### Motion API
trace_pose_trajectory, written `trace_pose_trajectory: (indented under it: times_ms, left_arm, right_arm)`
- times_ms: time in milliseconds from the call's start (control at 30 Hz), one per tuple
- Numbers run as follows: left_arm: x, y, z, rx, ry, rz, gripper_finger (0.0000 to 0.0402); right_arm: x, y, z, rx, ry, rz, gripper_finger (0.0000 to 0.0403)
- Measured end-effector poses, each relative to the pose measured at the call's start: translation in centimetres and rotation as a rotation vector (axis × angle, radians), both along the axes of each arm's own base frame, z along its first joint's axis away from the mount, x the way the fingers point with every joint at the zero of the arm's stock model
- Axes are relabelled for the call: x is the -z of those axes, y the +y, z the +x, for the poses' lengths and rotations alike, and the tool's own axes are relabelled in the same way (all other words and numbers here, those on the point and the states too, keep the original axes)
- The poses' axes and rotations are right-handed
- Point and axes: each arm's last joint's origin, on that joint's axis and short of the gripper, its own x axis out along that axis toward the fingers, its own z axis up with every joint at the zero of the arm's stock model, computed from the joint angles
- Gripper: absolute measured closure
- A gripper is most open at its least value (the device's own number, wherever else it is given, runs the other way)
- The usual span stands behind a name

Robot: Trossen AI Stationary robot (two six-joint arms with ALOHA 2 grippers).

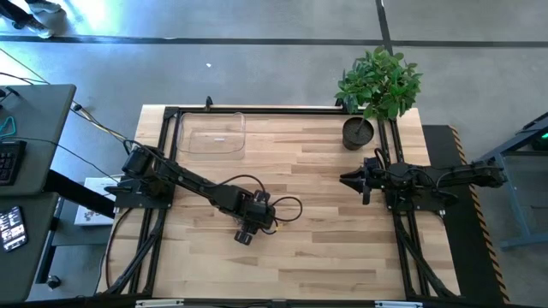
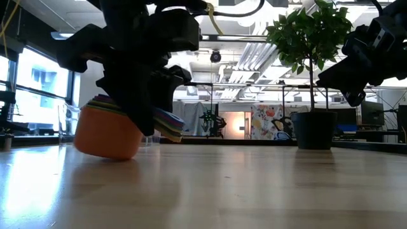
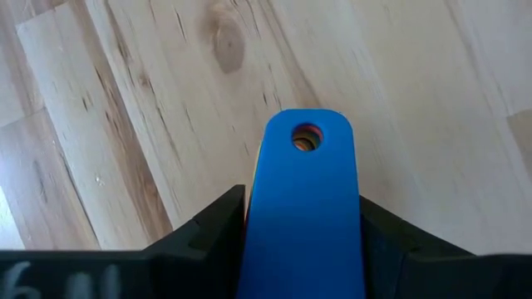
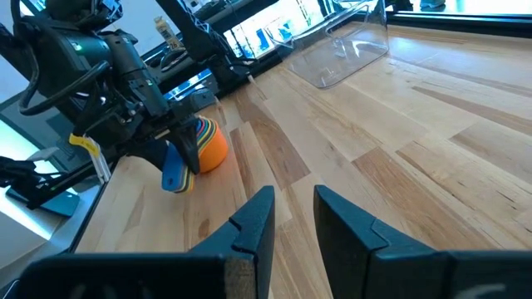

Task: Nest measuring cups in basket
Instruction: Put the stacked measuring cups in the transparent bin

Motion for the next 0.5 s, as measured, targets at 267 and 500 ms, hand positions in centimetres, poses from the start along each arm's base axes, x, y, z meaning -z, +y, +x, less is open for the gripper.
trace_pose_trajectory:
  times_ms: [267, 500]
  left_arm:
    - [-0.7, 0.2, -0.6, 0.001, 0.019, 0.008, 0.0247]
    - [-1.2, 0.4, -1.0, 0.006, 0.027, 0.043, 0.0249]
  right_arm:
    - [0.0, 0.0, 0.0, 0.0, 0.0, 0.0, 0.0324]
    - [0.0, 0.0, 0.0, 0.0, 0.0, 0.0, 0.0324]
